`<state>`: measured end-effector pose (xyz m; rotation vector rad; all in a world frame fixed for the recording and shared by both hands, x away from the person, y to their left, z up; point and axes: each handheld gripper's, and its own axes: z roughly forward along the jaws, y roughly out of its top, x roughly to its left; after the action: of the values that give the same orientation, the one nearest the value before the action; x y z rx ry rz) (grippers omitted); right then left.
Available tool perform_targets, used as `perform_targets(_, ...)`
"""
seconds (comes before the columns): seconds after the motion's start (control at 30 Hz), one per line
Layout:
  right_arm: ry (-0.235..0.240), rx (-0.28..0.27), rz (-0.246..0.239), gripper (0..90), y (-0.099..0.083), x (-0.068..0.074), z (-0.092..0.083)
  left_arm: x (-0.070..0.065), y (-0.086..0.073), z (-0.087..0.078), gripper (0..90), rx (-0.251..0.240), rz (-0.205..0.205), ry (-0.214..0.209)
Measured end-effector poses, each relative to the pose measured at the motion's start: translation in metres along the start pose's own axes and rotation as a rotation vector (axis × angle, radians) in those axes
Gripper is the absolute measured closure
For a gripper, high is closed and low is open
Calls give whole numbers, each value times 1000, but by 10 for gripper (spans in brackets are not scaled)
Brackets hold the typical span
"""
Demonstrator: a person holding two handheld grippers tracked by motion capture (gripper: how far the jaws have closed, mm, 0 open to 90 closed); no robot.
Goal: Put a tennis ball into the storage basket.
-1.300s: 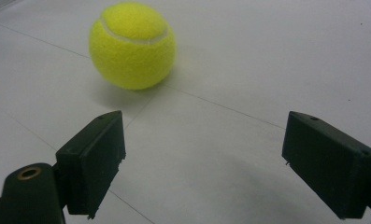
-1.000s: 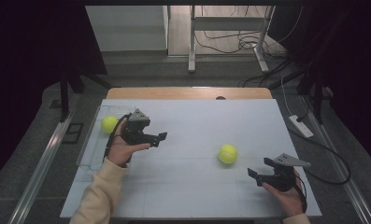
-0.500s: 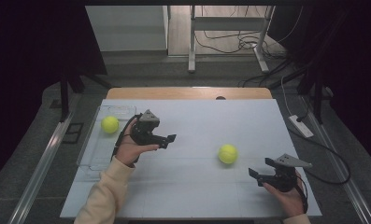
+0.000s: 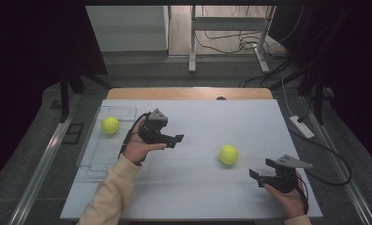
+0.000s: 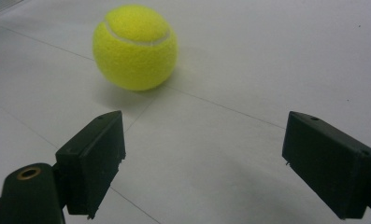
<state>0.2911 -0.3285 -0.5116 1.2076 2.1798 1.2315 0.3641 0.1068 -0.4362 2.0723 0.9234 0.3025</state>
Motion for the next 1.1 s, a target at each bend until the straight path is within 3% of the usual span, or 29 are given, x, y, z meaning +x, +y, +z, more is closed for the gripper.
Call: perform_targets(1.1, -3, 4, 1, 133, -1, -1, 0, -24, 26, 39, 130, 38, 23, -64)
